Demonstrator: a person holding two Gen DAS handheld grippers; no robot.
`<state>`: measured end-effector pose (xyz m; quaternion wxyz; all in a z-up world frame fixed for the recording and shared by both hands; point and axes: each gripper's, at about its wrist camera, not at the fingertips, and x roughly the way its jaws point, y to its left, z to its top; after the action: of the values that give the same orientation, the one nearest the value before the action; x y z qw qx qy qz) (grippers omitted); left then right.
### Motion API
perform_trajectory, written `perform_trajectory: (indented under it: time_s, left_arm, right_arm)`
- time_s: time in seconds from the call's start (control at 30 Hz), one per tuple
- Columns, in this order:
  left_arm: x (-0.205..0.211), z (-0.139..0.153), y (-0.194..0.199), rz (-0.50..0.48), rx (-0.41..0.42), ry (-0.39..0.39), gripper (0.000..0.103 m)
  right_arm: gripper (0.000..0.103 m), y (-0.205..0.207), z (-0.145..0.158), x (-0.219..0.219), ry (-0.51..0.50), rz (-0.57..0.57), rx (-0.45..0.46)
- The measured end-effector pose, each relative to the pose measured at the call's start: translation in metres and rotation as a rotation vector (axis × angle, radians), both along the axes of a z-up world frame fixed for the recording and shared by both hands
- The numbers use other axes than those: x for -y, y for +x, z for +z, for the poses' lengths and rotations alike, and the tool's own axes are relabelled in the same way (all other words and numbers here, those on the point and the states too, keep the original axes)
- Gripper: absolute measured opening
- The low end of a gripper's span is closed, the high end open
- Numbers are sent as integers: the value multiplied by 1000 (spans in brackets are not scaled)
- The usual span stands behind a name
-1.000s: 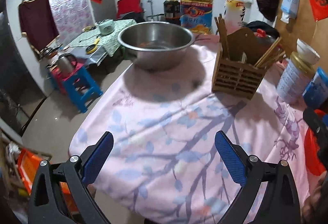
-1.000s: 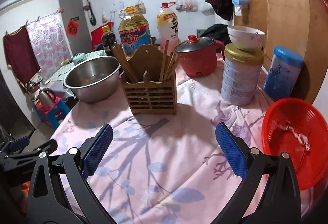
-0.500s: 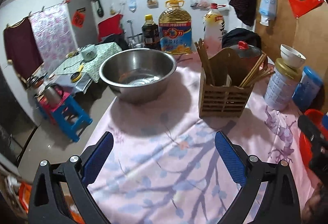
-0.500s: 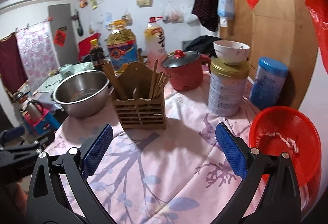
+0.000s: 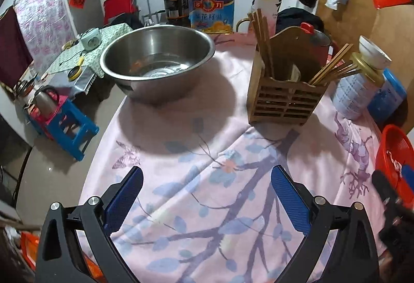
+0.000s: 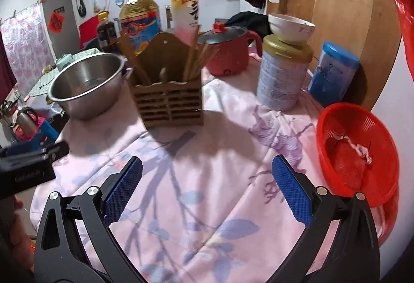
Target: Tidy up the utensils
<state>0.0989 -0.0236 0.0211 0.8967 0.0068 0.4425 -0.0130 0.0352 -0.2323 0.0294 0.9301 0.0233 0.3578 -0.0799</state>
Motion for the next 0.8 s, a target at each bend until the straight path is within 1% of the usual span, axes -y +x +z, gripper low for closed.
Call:
perform_trajectory:
  time_s: [0.07, 0.17, 0.27, 0.33, 0.5, 0.67, 0.8]
  left_arm:
    - [4, -1, -2, 10, 6, -8, 97]
    - [11, -3, -3, 23, -2, -13, 97]
    - [20, -9, -1, 13, -27, -9, 97]
    - [27, -12, 1, 5, -44, 9, 97]
    - [37, -8, 3, -20, -26, 42, 97]
    - [38, -6, 7, -37, -20, 49, 97]
    - [37, -7, 10, -48, -21, 36, 97]
  right_arm:
    - [97, 5, 1, 5, -15, 16, 4]
    - [97, 14, -2, 11, -17, 51, -16]
    - [97, 21, -6, 18, -9, 67, -37]
    - [97, 25, -9, 21, 3, 67, -48]
    - [97, 28, -11, 29, 38, 55, -47]
    - [97, 28, -11, 26, 36, 53, -39]
    - [97, 28, -11, 25, 29, 40, -36]
